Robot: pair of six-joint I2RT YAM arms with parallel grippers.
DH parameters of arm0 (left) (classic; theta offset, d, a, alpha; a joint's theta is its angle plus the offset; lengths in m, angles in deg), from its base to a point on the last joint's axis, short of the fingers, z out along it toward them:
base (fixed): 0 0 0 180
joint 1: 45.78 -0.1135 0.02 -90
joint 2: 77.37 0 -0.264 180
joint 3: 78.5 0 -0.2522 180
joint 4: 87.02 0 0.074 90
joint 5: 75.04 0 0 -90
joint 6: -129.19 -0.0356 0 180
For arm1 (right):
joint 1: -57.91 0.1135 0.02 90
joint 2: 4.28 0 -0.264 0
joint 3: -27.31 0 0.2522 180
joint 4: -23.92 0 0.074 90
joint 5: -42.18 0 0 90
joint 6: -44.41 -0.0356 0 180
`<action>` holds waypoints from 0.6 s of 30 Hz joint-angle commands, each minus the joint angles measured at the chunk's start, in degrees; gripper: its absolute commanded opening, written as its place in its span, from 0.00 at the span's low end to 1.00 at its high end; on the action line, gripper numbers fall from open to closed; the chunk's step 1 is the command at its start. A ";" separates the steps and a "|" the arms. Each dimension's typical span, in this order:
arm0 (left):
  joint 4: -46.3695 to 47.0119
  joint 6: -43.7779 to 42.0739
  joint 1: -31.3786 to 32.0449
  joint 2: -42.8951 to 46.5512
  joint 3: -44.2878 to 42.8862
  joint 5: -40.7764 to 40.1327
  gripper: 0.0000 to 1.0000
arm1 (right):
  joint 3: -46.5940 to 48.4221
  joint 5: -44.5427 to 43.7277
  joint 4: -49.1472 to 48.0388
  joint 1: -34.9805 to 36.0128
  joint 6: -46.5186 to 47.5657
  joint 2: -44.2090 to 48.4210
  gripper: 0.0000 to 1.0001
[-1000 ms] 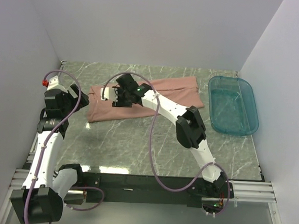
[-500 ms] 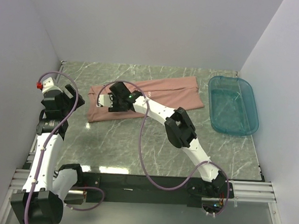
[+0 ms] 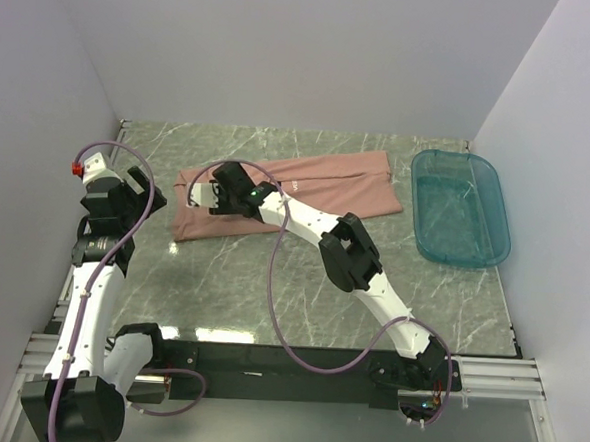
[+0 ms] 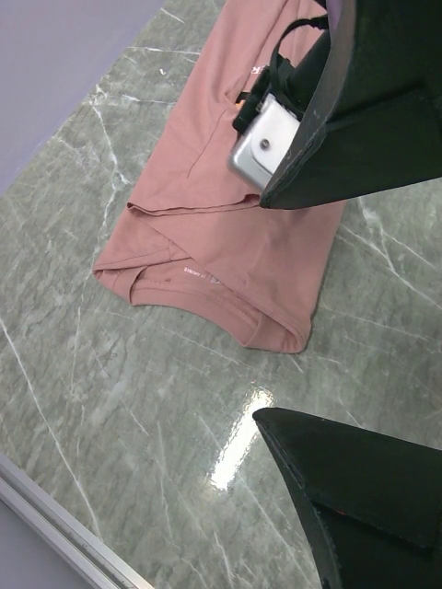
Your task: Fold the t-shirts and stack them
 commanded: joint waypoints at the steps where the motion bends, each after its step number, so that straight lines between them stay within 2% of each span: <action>1: 0.61 0.41 0.10 0.65 -1.28 -0.27 0.93 | 3.69 -1.94 -4.52 0.50 -1.06 -1.88 0.51; 8: 0.70 0.32 0.10 0.47 -1.28 0.08 0.93 | 4.57 -1.68 -5.14 0.42 -2.38 -2.58 0.45; 11: 0.70 0.32 0.01 0.47 -1.28 0.17 0.93 | 4.39 -0.98 -4.35 0.33 -2.46 -2.93 0.39; 14: 0.70 0.32 0.01 0.47 -1.28 0.17 0.93 | 4.74 -0.01 -3.65 0.15 -3.08 -3.02 0.27; 15: 0.70 0.32 0.10 0.38 -1.28 0.17 0.93 | 4.74 0.34 -3.47 -0.11 -3.17 -3.11 0.18; 16: 0.70 0.32 0.01 0.38 -1.19 0.17 0.93 | 5.01 0.60 -3.38 -0.11 -3.34 -3.02 0.13; 18: 0.79 0.32 0.01 0.38 -1.28 0.17 0.93 | 5.27 0.78 -3.29 -0.29 -4.13 -2.84 0.05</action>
